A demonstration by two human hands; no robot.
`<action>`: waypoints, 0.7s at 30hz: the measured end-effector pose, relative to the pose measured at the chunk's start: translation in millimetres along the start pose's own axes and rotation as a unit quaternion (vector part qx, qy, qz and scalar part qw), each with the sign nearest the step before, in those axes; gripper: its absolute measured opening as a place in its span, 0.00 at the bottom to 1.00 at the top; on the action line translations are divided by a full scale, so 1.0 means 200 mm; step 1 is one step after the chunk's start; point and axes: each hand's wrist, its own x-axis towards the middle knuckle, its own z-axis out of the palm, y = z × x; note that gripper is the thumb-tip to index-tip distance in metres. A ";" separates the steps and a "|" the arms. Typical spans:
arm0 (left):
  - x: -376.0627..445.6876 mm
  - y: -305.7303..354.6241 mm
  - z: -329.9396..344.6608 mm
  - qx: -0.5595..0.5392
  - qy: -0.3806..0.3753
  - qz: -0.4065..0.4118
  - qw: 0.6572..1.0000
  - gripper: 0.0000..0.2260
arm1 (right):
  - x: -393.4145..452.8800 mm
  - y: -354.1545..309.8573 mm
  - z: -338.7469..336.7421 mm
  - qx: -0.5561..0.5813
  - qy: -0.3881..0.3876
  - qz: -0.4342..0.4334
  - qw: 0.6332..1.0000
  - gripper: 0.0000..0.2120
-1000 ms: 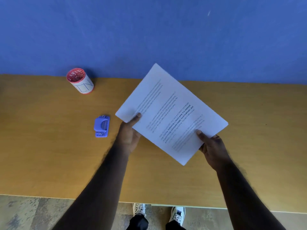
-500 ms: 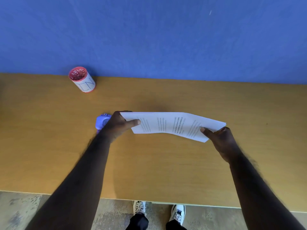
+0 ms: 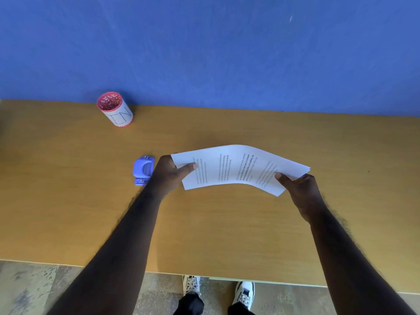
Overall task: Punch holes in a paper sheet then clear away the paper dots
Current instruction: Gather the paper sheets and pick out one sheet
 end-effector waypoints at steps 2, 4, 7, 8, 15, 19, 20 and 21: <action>-0.01 -0.01 0.00 0.003 0.003 -0.006 1.000 0.08 | 0.00 0.00 0.01 0.011 -0.002 -0.002 1.000 0.12; -0.01 0.00 0.00 0.002 0.004 -0.003 1.000 0.08 | 0.00 0.01 0.01 0.018 0.003 0.001 1.000 0.13; 0.00 0.01 0.00 0.007 -0.003 0.005 1.000 0.09 | 0.01 0.03 -0.01 0.019 -0.001 0.007 1.000 0.13; 0.00 0.01 0.01 0.011 -0.007 0.004 1.000 0.09 | 0.01 0.04 -0.01 0.020 0.003 0.011 1.000 0.13; 0.01 0.00 0.05 -0.071 0.041 -0.037 0.996 0.06 | -0.01 0.05 0.05 -0.038 0.100 0.000 0.994 0.32; -0.01 -0.02 0.08 -0.197 0.072 -0.114 0.971 0.08 | -0.09 0.13 0.18 0.026 0.067 0.157 0.985 0.61; -0.02 -0.03 0.10 -0.227 0.076 -0.133 0.962 0.08 | -0.11 0.14 0.21 0.069 0.012 0.188 0.980 0.59; -0.03 -0.05 0.12 -0.255 0.077 -0.146 0.953 0.10 | -0.13 0.14 0.23 0.111 -0.044 0.202 0.972 0.51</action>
